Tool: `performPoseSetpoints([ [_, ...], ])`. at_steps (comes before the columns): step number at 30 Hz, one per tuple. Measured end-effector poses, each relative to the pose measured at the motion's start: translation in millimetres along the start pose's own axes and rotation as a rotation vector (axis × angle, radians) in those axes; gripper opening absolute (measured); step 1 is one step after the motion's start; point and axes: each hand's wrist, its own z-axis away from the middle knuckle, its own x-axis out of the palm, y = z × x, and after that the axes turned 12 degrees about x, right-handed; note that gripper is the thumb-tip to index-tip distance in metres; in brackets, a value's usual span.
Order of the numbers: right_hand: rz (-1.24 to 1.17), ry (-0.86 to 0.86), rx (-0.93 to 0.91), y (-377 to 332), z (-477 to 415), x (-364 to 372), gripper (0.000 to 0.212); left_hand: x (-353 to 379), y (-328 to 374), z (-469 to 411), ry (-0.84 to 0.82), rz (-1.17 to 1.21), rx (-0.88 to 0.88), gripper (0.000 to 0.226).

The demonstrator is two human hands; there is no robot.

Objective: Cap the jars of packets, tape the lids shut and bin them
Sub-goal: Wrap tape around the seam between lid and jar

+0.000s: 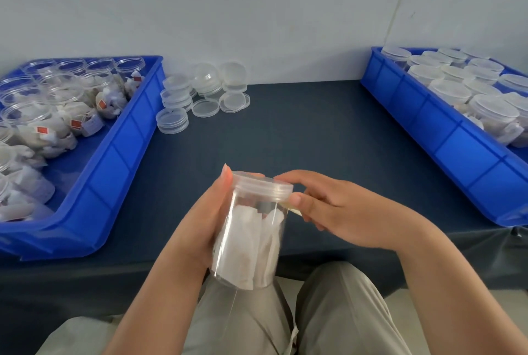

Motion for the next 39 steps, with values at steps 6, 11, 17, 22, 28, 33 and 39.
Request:
performPoseSetpoints([
  [6, 0.031, -0.010, -0.016, 1, 8, -1, 0.060, 4, 10, -2, 0.088, -0.280, 0.007, 0.085],
  [11, -0.044, 0.134, 0.067, 6, 3, 10, 0.052, 18, 17, 3, 0.130, -0.677, 0.118, 0.054],
  [17, 0.045, 0.283, 0.068, -5, 2, 28, 0.075, 39, 4, 8, 0.142, -0.845, 0.215, 0.074],
  [22, -0.015, 0.250, 0.056, -10, 0, 28, 0.068, 36, 6, 2, 0.242, -0.899, 0.329, 0.078],
  [28, 0.028, 0.237, 0.034, -6, 9, 16, 0.073, 25, 10, -2, 0.255, -0.749, 0.223, 0.074],
  [33, 0.098, 0.202, 0.039, -7, 11, -1, 0.054, 27, 15, 2, 0.276, -0.508, 0.151, 0.057],
  [39, 0.113, 0.183, 0.001, -6, 10, -23, 0.046, 22, 21, 8, 0.205, -0.181, 0.023, 0.081],
])
